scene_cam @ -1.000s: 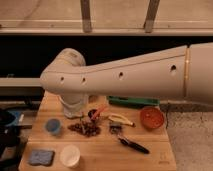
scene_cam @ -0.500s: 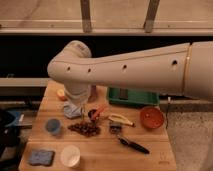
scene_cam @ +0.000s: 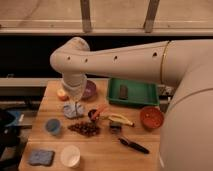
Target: Place fork in plastic cup
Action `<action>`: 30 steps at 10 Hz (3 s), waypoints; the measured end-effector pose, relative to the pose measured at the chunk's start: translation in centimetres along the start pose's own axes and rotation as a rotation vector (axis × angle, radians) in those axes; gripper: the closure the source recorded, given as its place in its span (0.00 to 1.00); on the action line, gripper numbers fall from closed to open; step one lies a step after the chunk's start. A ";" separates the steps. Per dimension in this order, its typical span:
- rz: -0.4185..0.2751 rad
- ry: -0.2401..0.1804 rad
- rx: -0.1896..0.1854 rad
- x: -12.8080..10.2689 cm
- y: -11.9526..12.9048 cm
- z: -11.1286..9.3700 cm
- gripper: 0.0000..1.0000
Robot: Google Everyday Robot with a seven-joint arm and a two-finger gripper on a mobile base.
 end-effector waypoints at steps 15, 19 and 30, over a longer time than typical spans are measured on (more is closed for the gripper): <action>-0.227 -0.064 -0.100 -9.9 5.5 2.7 1.00; -0.223 -0.059 -0.106 -9.6 5.7 2.9 1.00; -0.193 -0.077 -0.248 -9.7 6.9 9.9 1.00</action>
